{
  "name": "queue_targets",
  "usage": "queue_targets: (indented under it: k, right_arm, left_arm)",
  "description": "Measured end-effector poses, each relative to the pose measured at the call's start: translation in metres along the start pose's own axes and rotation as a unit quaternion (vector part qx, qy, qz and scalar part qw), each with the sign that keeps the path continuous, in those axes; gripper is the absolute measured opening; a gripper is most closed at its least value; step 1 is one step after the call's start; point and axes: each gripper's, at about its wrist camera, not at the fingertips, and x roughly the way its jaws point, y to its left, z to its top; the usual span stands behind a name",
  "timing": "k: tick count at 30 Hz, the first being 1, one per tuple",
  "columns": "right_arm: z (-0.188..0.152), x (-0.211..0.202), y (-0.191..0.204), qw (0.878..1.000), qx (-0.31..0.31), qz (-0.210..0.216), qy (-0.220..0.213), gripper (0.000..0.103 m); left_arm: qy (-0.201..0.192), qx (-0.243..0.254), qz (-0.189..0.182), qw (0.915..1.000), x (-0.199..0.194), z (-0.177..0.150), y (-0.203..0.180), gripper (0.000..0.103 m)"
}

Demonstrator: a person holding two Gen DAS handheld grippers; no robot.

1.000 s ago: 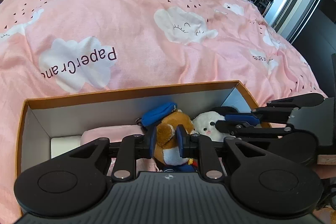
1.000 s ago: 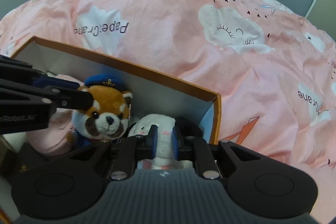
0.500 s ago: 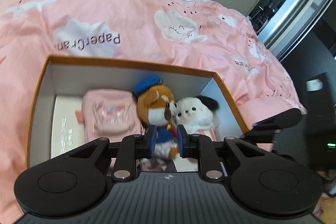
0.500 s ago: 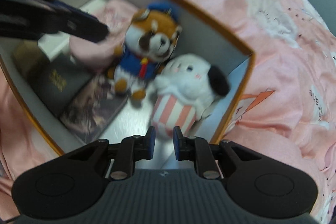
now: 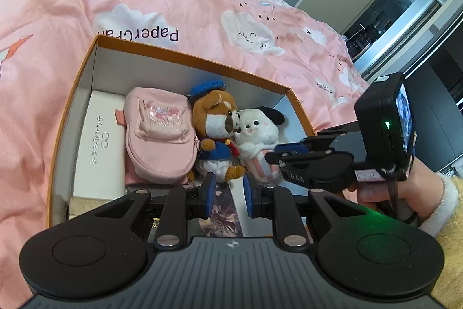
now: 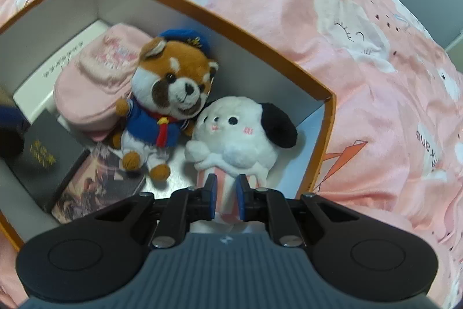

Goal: Organize objects
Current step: 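Open both grippers to release the plushes into the box, then move both grippers back to the yellow tape measure and orange ball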

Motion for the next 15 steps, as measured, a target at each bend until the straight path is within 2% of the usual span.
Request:
queue_targets:
  k: [4, 7, 11, 15]
  right_arm:
    - [-0.003, -0.012, 0.002, 1.0, 0.023, 0.005, -0.016, 0.015]
    - [-0.011, -0.036, 0.002, 0.997, 0.05, 0.012, -0.054, 0.015]
    - [-0.034, -0.079, 0.001, 0.988, 0.1, 0.027, -0.112, 0.016]
    - [-0.067, -0.118, 0.006, 0.977, 0.133, 0.035, -0.164, 0.017]
  left_arm:
    - [-0.01, 0.01, -0.006, 0.9999, -0.009, -0.008, -0.012, 0.022]
    - [-0.022, 0.025, -0.012, 0.9994, -0.018, -0.017, -0.024, 0.022]
    - [-0.029, 0.05, -0.026, 0.998, -0.027, -0.029, -0.041, 0.022]
    - [-0.018, 0.072, -0.031, 0.9968, -0.031, -0.046, -0.055, 0.022]
